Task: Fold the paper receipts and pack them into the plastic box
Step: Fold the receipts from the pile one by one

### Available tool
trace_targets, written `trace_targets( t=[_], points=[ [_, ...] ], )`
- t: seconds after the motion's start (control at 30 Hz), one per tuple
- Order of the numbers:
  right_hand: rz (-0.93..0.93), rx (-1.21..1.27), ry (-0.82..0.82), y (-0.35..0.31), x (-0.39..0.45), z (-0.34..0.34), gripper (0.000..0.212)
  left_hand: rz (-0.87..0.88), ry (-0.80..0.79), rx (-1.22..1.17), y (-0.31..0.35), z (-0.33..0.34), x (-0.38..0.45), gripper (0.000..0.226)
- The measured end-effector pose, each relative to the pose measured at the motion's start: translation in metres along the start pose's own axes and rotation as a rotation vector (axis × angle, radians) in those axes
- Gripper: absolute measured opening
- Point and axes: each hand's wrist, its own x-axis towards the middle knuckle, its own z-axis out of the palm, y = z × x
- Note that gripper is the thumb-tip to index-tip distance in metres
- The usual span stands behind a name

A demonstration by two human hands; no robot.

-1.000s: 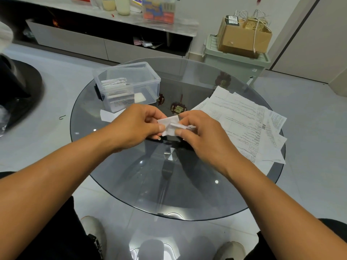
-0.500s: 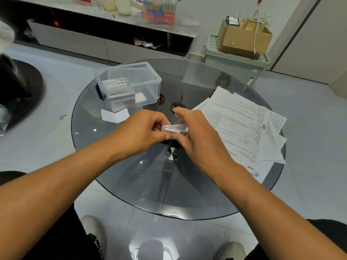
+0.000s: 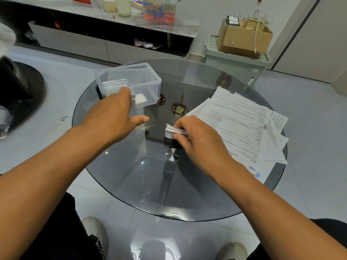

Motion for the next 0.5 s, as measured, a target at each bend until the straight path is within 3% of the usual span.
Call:
trace_targets(
  t=[0.1,0.27,0.4,0.5],
  points=[
    [0.015,0.015,-0.015,-0.002,0.001,-0.001,0.008,-0.062,-0.052,0.152,-0.005,0.005,0.002,0.054],
    [0.019,0.032,-0.001,0.000,-0.001,0.000,0.009,-0.040,-0.042,0.221,-0.008,0.004,0.008,0.020],
    [0.064,0.109,0.018,0.004,-0.002,0.004,0.006,-0.028,-0.085,0.274,-0.010,0.005,0.012,0.022],
    [0.089,0.151,0.036,0.007,-0.002,0.006,0.003,0.023,-0.022,0.284,-0.014,0.008,0.012,0.019]
  ],
)
